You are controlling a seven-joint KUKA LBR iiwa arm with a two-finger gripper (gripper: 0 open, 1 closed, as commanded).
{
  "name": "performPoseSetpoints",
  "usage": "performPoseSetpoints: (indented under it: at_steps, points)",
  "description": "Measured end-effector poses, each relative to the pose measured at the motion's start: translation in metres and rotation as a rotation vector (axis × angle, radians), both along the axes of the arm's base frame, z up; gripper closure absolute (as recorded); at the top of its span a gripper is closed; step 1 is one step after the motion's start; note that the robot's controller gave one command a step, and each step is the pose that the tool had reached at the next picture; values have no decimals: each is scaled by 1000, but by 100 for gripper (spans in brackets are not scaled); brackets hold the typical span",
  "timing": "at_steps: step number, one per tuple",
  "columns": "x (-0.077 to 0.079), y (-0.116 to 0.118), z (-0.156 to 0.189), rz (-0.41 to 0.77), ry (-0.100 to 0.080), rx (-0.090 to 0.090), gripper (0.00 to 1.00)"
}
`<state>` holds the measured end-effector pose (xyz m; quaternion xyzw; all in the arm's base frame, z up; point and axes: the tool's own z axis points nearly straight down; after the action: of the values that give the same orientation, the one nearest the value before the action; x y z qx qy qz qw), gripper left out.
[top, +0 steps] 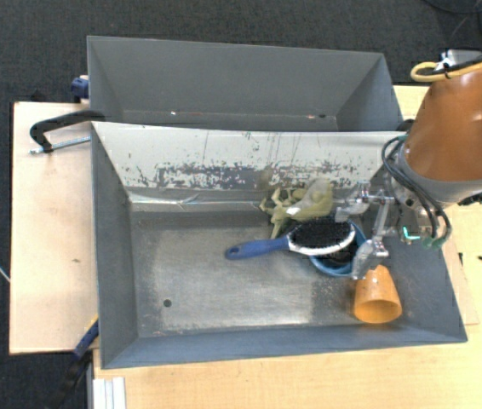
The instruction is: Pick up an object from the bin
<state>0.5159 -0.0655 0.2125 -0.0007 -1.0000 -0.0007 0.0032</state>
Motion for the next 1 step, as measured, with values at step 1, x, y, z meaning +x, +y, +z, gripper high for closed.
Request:
performPoseSetpoints:
  at_steps: [1]
  points:
    - [48, 23, -140, -89, -9, -1, 0]
